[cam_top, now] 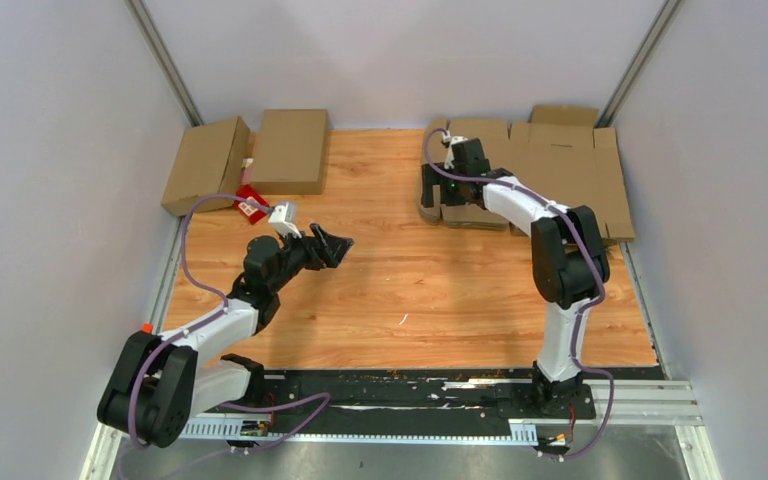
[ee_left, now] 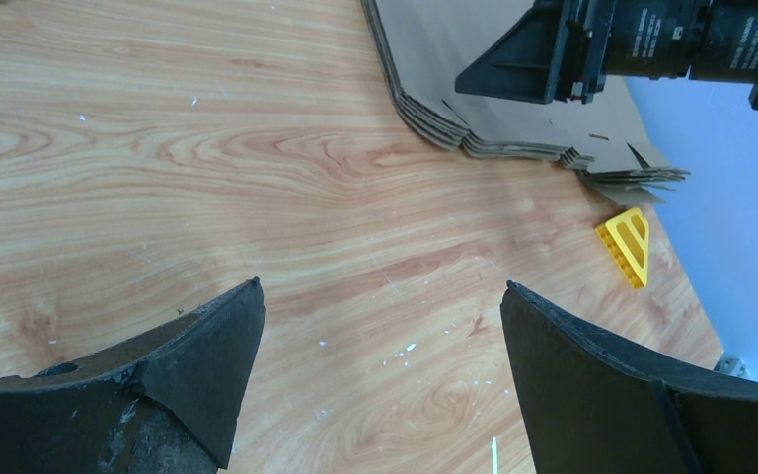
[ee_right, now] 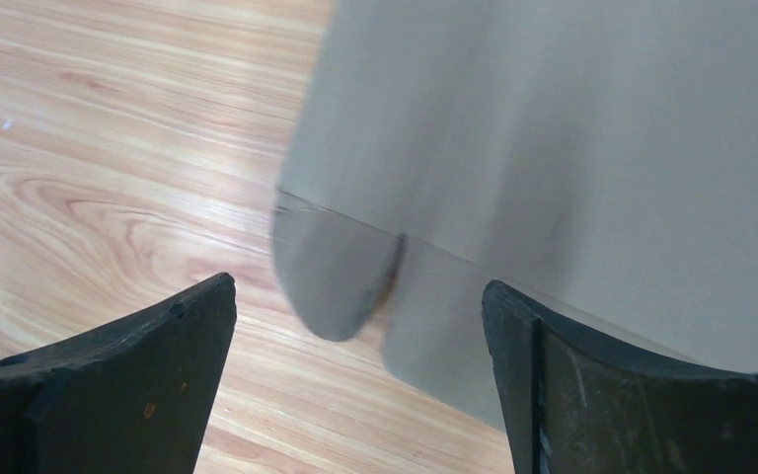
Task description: Fold the paper box
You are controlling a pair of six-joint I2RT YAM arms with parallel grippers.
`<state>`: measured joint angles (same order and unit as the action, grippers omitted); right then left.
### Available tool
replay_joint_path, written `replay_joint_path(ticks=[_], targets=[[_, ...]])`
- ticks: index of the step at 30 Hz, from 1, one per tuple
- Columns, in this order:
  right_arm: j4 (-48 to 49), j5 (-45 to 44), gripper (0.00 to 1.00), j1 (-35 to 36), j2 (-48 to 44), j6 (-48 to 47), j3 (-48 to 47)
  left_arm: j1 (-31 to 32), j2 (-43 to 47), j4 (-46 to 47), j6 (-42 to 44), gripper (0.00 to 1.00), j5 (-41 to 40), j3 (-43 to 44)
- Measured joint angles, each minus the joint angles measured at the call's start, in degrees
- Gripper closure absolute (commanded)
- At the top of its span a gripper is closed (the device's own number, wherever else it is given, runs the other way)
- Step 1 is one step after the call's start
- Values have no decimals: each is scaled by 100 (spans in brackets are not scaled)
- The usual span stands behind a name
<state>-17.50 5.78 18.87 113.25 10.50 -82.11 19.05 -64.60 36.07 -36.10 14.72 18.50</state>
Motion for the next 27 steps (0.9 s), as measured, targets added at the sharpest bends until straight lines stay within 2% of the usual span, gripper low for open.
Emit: replay_joint_path(ticks=[7,11,17,21,22,27], targets=[[-361,-776,4,691,476,-385,-1016,0,-55,17,0,3,0,0],[-546,-1161,18,833,828,-494,-1250,2,-90,17,0,3,2,0],[-885,-1460,47,778,1056,-586,-1246,11,-94,17,2,3,2,0],[-844,-1469,60,769,1049,-566,-1241,11,-94,17,2,3,2,0],[-837,-1471,63,787,1047,-562,-1235,9,-94,15,2,3,0,0],[-739,-1464,63,815,903,-557,-1102,11,-66,7,11,3,-2,0]])
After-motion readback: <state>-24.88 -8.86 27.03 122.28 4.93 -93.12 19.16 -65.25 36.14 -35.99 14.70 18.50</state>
